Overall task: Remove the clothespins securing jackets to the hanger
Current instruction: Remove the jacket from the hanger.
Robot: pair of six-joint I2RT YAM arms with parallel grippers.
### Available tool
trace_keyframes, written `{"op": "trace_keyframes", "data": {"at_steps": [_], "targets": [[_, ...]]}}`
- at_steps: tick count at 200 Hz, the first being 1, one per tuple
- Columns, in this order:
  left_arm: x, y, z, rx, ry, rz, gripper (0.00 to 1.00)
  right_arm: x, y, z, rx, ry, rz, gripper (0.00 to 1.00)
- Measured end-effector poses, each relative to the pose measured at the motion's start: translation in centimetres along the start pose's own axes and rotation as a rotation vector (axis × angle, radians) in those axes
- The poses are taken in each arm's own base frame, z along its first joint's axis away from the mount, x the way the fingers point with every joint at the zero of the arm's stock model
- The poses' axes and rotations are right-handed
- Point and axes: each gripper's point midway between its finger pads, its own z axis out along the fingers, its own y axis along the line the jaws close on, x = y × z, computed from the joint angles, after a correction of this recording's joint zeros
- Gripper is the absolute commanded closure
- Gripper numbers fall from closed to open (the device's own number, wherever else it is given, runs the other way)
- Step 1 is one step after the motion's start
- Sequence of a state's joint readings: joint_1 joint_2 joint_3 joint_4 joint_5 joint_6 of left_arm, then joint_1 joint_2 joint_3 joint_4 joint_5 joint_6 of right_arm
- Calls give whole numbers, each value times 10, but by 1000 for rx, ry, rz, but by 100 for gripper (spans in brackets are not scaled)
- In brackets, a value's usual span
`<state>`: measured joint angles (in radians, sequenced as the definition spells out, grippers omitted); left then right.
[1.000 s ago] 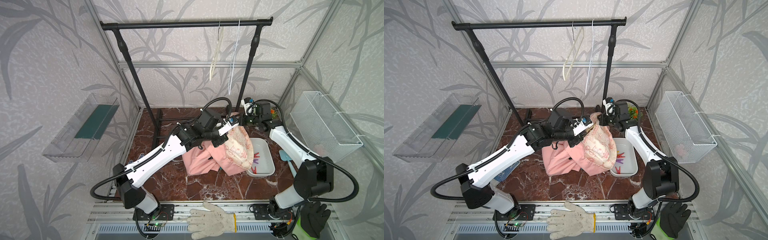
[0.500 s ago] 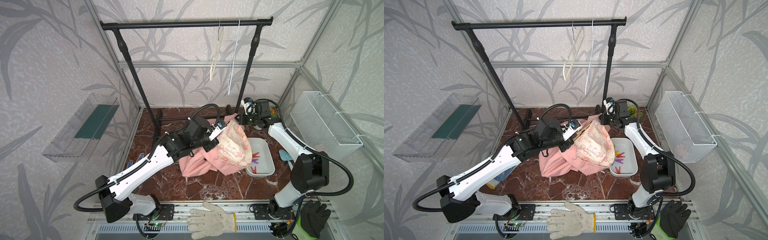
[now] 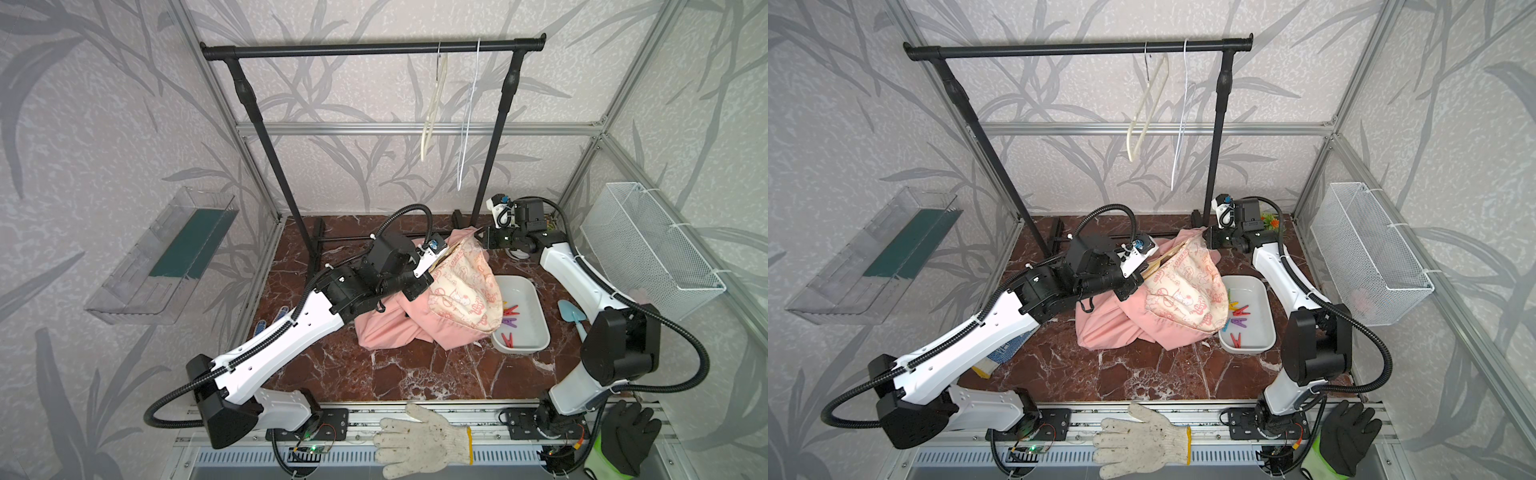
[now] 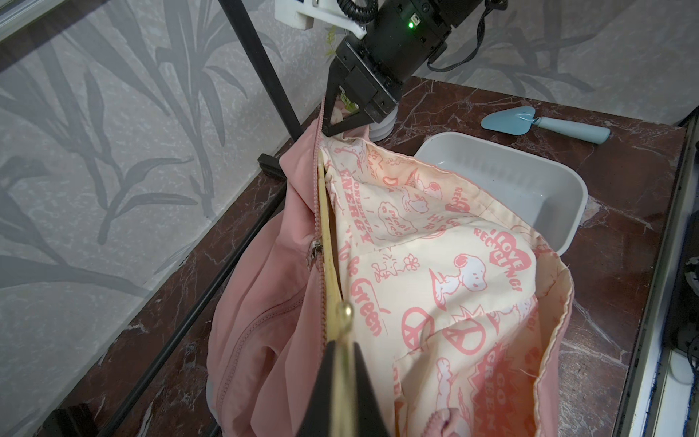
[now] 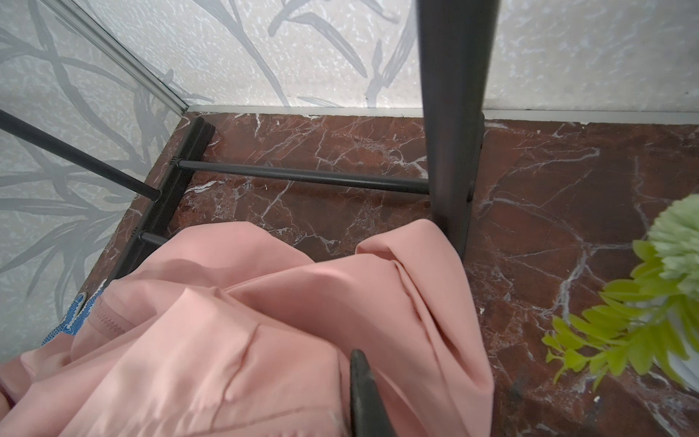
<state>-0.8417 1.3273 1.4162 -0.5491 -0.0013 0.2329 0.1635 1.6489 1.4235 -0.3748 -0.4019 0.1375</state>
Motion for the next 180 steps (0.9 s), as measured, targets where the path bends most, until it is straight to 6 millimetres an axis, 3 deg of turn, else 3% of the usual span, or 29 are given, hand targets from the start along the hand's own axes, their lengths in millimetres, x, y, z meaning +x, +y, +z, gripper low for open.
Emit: {"op": "trace_keyframes", "data": {"at_steps": [49,90,126,153,180], "targets": [[-4,-1,-4,24,-23,-15,100,-5,-2,1,22,11,-4,93],[-6,-4,-15,49,-68,-18,100,-9,-5,29,-35,84,24,94],[-6,0,-25,33,-91,-26,100,9,-11,41,-31,138,51,94],[-16,9,-38,7,-150,-56,100,26,-15,42,-22,160,69,93],[-31,15,-42,-16,-215,-95,100,39,-6,41,-25,170,68,78]]}}
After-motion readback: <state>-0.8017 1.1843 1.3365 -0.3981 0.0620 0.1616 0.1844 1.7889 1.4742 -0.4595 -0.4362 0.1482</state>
